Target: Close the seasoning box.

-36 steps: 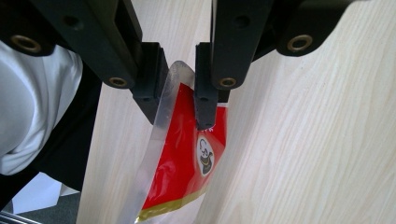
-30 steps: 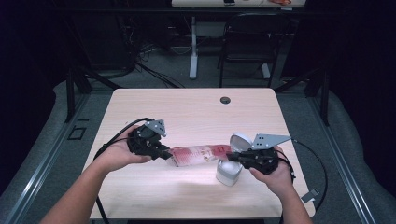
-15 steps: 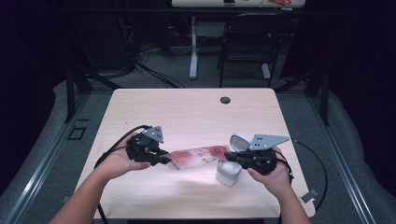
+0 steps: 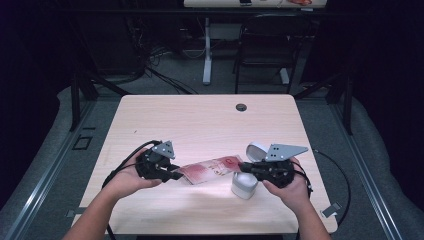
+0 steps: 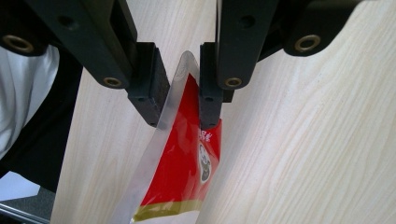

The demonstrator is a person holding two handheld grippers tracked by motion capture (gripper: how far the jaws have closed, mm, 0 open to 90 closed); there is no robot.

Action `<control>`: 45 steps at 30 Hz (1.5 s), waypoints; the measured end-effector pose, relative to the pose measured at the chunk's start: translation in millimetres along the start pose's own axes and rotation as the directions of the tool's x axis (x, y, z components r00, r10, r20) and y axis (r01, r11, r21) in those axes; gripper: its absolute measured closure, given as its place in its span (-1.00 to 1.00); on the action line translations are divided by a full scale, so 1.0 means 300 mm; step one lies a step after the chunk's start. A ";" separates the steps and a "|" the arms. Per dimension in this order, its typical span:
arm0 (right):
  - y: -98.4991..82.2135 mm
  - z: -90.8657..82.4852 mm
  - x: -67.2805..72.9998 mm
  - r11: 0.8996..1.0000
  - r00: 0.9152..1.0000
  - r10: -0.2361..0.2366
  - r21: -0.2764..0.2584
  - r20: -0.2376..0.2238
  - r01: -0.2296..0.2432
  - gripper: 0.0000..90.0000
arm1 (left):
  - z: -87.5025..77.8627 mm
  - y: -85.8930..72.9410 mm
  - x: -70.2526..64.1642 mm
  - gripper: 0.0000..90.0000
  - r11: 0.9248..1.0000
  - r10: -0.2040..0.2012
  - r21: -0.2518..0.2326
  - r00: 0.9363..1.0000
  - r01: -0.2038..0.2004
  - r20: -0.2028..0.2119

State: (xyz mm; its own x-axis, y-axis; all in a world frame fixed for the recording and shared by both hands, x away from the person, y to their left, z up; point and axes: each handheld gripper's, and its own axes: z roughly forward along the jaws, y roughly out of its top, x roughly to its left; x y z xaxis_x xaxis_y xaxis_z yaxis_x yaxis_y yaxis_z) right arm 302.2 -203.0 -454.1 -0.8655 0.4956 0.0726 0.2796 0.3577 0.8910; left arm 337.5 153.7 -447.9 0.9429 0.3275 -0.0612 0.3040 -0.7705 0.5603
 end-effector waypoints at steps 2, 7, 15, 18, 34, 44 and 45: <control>0.002 0.002 0.001 1.000 1.000 -0.001 0.000 -0.003 0.001 1.00 | 0.004 -0.009 -0.001 0.66 1.000 -0.007 -0.011 1.000 0.007 0.002; 0.011 0.009 0.006 1.000 1.000 -0.002 0.003 -0.001 0.002 1.00 | 0.019 -0.030 0.001 0.66 0.999 -0.024 -0.025 1.000 0.024 0.009; 0.030 0.017 0.015 1.000 1.000 -0.015 0.014 0.003 0.015 1.00 | 0.037 -0.057 0.004 0.65 0.998 -0.043 -0.046 0.999 0.043 0.004; 0.036 0.025 0.016 1.000 1.000 -0.018 0.023 0.002 0.018 1.00 | 0.041 -0.066 0.009 0.65 0.997 -0.051 -0.050 0.999 0.051 0.004; 0.117 0.055 0.028 0.991 0.996 -0.089 0.102 0.015 0.087 1.00 | 0.071 -0.106 0.024 0.65 0.991 -0.093 -0.094 0.996 0.092 -0.004; 0.147 0.076 0.032 0.983 0.993 -0.119 0.144 0.016 0.115 1.00 | 0.102 -0.126 0.025 0.65 0.989 -0.109 -0.104 0.994 0.107 -0.013; 0.150 0.078 0.032 0.981 0.992 -0.124 0.150 0.019 0.120 1.00 | 0.104 -0.130 0.026 0.65 0.988 -0.114 -0.110 0.993 0.112 -0.013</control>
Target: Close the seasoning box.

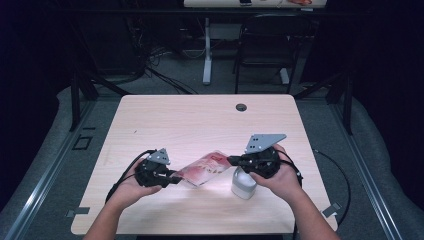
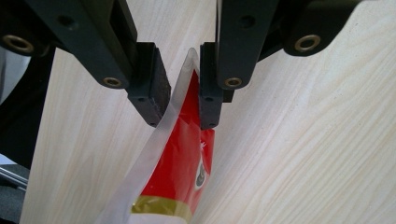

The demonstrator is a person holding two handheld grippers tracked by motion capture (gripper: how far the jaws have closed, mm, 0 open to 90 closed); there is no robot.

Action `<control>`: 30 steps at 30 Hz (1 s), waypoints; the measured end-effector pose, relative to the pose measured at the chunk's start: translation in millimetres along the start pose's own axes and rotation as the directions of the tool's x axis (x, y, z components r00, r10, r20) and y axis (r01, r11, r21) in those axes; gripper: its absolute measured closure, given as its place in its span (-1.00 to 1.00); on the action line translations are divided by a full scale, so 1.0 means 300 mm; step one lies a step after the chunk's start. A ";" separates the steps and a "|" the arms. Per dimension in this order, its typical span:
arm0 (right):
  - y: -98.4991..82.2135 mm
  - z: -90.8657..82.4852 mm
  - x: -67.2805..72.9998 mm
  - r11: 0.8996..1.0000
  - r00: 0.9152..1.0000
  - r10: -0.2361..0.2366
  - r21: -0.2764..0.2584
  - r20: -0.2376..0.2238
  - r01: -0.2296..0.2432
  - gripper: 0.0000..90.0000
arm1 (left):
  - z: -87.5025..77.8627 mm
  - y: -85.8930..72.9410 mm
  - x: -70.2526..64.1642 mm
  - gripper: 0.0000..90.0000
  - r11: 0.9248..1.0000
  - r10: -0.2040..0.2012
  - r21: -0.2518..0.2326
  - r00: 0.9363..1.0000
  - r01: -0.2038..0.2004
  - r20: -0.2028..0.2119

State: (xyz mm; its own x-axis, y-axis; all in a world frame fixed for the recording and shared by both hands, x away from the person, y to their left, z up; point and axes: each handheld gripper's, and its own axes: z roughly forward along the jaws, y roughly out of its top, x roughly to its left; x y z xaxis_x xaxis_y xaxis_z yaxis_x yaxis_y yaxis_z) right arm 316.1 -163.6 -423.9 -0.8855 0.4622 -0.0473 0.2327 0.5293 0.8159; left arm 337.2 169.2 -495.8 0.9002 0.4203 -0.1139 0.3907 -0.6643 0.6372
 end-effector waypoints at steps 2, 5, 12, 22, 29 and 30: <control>0.007 0.002 0.000 1.000 1.000 -0.003 0.007 0.000 0.003 1.00 | 0.002 -0.006 0.003 0.65 1.000 -0.001 -0.007 1.000 0.001 0.001; 0.020 0.009 0.003 1.000 1.000 -0.016 0.020 0.004 0.016 1.00 | 0.010 -0.017 0.009 0.65 1.000 -0.011 -0.018 1.000 0.011 0.000; 0.059 0.029 0.015 0.996 0.998 -0.059 0.063 0.018 0.058 1.00 | 0.020 -0.040 0.017 0.65 0.999 -0.030 -0.031 0.999 0.030 -0.012; 0.101 0.052 0.023 0.990 0.994 -0.101 0.102 0.032 0.098 1.00 | 0.033 -0.050 0.022 0.65 0.999 -0.042 -0.025 0.998 0.041 -0.050; 0.118 0.064 0.017 0.989 0.993 -0.109 0.108 0.036 0.104 1.00 | 0.043 -0.050 0.034 0.65 0.997 -0.070 -0.038 0.996 0.068 -0.047; 0.120 0.064 0.015 0.987 0.993 -0.113 0.116 0.034 0.108 1.00 | 0.046 -0.052 0.033 0.65 0.996 -0.080 -0.041 0.996 0.078 -0.045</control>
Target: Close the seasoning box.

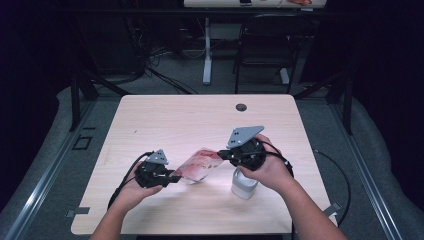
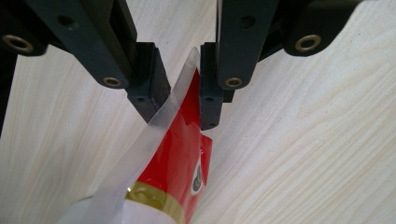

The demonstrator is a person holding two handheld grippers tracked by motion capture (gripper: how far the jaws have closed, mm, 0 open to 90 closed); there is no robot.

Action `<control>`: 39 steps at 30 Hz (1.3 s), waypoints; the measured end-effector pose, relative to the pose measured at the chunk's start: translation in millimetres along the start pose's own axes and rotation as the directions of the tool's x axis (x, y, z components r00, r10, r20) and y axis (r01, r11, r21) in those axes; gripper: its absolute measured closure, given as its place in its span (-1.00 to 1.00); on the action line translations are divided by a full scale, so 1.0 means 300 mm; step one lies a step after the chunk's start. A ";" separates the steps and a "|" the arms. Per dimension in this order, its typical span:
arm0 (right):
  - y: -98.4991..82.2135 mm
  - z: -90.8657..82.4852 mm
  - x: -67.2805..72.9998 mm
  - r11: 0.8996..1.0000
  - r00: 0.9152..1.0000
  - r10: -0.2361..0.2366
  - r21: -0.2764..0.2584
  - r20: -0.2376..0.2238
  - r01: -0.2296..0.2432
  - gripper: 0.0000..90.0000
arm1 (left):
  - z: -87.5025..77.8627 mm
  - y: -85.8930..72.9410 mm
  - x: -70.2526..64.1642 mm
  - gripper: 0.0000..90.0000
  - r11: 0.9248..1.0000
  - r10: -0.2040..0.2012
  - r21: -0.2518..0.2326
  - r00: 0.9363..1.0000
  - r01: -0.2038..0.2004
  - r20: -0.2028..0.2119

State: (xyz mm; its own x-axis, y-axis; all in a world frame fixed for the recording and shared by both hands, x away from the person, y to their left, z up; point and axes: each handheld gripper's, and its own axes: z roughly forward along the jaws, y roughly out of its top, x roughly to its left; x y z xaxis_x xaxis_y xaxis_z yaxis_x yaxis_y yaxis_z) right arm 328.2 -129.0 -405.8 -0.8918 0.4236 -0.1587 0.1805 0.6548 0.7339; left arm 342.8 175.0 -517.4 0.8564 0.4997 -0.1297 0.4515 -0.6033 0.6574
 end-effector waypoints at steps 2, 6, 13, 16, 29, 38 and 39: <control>0.000 0.005 -0.001 1.000 1.000 0.000 0.001 0.003 0.000 1.00 | 0.007 -0.002 0.001 0.65 1.000 -0.001 0.004 1.000 0.001 0.000; 0.002 0.015 0.002 1.000 1.000 -0.008 0.015 0.005 0.008 1.00 | 0.020 -0.005 0.002 0.64 1.000 -0.004 0.015 1.000 0.004 -0.015; 0.007 0.029 0.001 1.000 1.000 -0.008 0.030 0.010 0.008 1.00 | 0.042 -0.010 0.003 0.62 1.000 -0.011 0.019 0.999 0.012 -0.030; 0.010 0.035 0.003 0.999 1.000 -0.015 0.045 0.011 0.015 1.00 | 0.052 -0.014 0.003 0.61 0.999 -0.008 0.031 0.999 0.009 -0.034; 0.038 0.048 0.022 0.996 0.998 -0.062 0.065 0.007 0.061 0.99 | 0.043 -0.026 0.008 0.46 1.000 -0.013 0.014 0.998 0.014 -0.058; 0.039 0.048 0.022 0.994 0.997 -0.077 0.079 0.005 0.077 1.00 | 0.012 -0.028 0.007 0.44 1.000 -0.001 0.004 0.997 0.002 -0.076; 0.039 0.048 0.022 0.994 0.997 -0.076 0.079 0.004 0.076 1.00 | 0.009 -0.028 0.007 0.44 1.000 0.006 0.003 0.997 -0.006 -0.077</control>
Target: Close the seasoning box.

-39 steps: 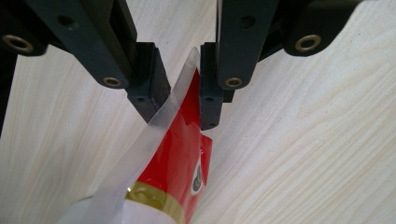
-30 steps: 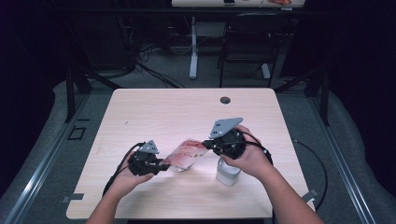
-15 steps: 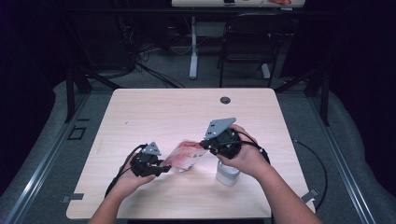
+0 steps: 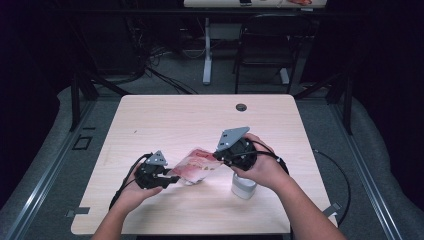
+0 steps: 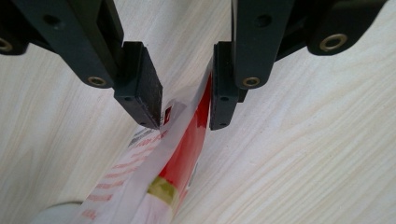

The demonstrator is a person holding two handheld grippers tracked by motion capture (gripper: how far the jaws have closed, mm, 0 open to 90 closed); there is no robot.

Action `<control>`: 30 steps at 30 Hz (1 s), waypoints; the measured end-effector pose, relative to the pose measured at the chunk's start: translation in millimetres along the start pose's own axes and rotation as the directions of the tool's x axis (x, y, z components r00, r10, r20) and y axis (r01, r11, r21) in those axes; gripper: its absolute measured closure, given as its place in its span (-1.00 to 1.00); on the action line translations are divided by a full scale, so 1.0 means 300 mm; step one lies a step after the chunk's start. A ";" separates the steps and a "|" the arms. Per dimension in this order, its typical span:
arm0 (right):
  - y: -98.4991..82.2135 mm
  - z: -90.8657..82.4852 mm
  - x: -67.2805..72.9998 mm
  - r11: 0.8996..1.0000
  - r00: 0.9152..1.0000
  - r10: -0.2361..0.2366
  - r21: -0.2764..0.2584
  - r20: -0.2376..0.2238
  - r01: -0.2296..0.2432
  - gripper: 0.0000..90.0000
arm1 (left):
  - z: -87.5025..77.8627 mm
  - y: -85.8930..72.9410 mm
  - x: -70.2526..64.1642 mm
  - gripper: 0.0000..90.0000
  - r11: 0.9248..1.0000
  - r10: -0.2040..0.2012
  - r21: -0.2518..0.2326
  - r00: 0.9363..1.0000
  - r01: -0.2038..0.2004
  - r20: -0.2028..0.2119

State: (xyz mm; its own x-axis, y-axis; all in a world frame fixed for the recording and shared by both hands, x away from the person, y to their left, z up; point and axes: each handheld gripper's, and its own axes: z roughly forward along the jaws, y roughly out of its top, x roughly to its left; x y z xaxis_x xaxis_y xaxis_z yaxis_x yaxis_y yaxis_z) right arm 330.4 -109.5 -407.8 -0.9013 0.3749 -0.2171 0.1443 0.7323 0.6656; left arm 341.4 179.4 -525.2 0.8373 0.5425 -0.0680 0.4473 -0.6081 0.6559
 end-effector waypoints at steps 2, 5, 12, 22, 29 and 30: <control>0.000 0.000 -0.001 1.000 1.000 -0.001 0.003 -0.001 0.001 1.00 | -0.008 0.000 -0.001 0.44 1.000 -0.001 -0.004 1.000 0.001 -0.007; -0.002 0.000 -0.001 1.000 1.000 0.002 0.001 -0.001 -0.002 1.00 | -0.022 0.000 0.004 0.45 1.000 -0.001 -0.017 1.000 0.000 -0.011; 0.005 -0.007 -0.004 1.000 1.000 -0.008 0.012 0.007 0.008 1.00 | -0.043 0.000 0.007 0.63 0.999 -0.006 -0.050 1.000 0.006 0.004; 0.027 -0.004 0.001 1.000 1.000 -0.018 0.005 0.008 0.018 1.00 | -0.028 0.001 -0.005 0.77 0.999 0.039 -0.008 0.999 -0.039 -0.013; 0.042 0.007 0.004 1.000 1.000 -0.003 -0.015 -0.009 0.003 0.93 | -0.018 -0.010 0.003 0.79 1.000 0.028 -0.002 1.000 -0.028 -0.001; 0.043 0.008 0.003 1.000 1.000 0.005 -0.020 -0.015 -0.006 0.91 | -0.018 -0.012 0.004 0.80 1.000 0.028 0.000 1.000 -0.028 -0.002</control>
State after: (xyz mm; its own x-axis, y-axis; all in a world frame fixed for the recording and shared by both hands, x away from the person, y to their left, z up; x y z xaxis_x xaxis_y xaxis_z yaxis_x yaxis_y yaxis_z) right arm 332.4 -98.3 -401.2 -0.9067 0.3701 -0.2025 0.1414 0.7188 0.6807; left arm 339.3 185.4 -523.5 0.8490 0.5262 -0.0485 0.4237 -0.6230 0.6575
